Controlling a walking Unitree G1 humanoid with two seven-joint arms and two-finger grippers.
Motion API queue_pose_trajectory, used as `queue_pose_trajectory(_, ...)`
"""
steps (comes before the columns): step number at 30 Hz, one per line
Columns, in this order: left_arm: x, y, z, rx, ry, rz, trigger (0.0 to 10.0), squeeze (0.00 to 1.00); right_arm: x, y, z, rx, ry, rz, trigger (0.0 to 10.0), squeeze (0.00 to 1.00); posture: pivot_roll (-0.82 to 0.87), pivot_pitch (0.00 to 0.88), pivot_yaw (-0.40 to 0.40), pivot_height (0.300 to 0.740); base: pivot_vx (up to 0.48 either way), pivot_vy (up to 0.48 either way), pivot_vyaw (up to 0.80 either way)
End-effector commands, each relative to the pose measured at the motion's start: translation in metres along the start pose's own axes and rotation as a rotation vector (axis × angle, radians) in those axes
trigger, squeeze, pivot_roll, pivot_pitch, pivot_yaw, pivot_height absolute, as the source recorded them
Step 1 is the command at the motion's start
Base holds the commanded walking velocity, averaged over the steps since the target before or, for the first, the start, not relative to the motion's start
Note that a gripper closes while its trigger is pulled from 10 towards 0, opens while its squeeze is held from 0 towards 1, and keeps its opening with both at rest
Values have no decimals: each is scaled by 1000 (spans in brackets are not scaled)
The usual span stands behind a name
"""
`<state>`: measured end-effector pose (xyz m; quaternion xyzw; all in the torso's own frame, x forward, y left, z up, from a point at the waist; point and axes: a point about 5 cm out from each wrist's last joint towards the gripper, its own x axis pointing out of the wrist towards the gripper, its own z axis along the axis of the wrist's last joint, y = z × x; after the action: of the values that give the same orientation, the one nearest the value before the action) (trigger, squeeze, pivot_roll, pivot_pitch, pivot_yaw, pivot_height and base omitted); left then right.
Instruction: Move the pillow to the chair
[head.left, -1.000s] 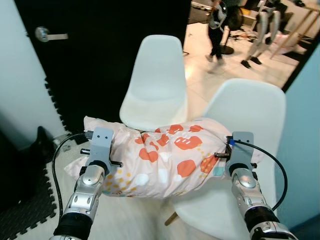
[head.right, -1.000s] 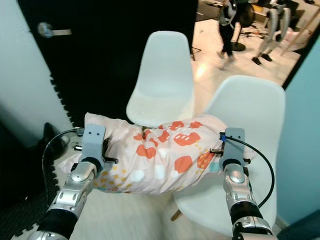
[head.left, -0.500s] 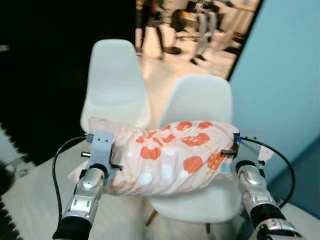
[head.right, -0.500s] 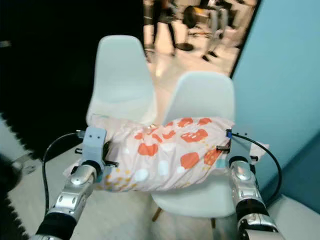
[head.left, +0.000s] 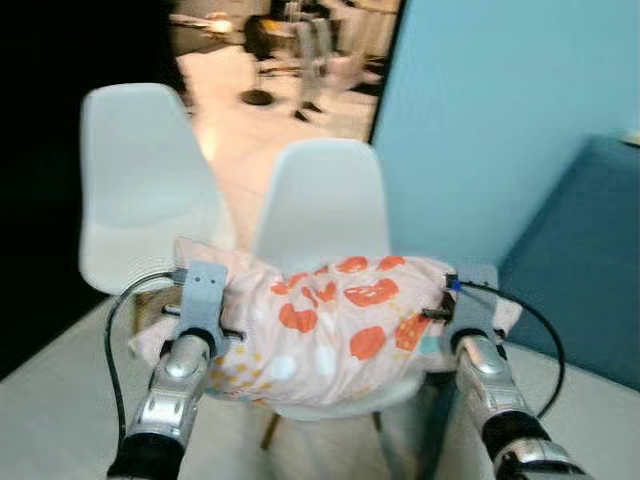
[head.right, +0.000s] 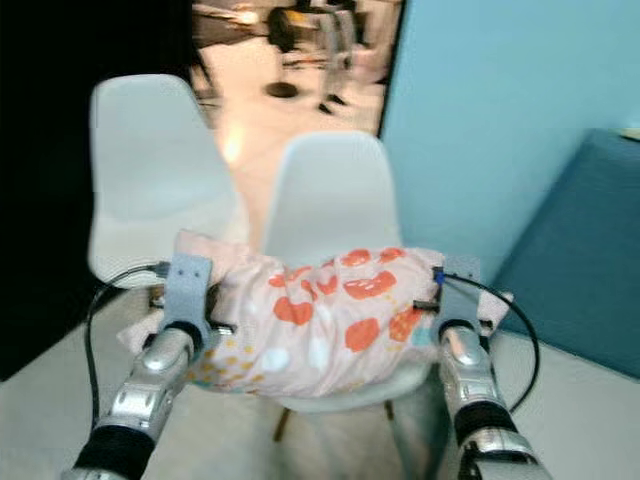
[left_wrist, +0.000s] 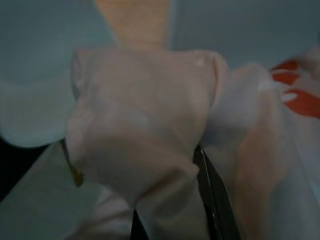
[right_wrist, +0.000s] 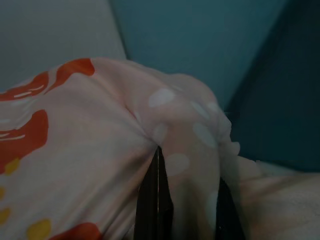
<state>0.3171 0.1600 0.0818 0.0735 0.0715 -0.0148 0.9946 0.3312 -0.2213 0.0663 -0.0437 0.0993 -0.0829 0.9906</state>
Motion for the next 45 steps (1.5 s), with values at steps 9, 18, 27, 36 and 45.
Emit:
queue_pose_trajectory(9, 1, 1, 6, 0, -35, 9, 10000, 0, 2, 24, -3, -17, 50, 138, 10000, 0, -38, 68, -53, 740, 0, 0, -89)
queue_pose_trajectory(18, 0, 0, 5, -3, -31, 9, 10000, 0, 1, 30, -5, -18, 61, 162, 10000, 0, -33, 66, -58, 740, 0, 0, 0)
queue_pose_trajectory(27, 0, 1, 4, -2, -27, 14, 10000, 0, 1, 30, -8, -25, 88, 161, 10000, 0, -37, 68, -53, 740, 0, 0, -356)
queue_pose_trajectory(36, -2, 1, 3, -29, -29, 21, 10000, 0, -1, 39, -9, -32, 88, 212, 10000, 0, -31, 69, -52, 740, 0, 0, -89)
queue_pose_trajectory(45, -3, 5, 5, -65, -45, 69, 10000, 0, -1, 49, -6, -22, 74, 268, 10000, 0, -24, 69, -61, 740, 0, 0, 0)
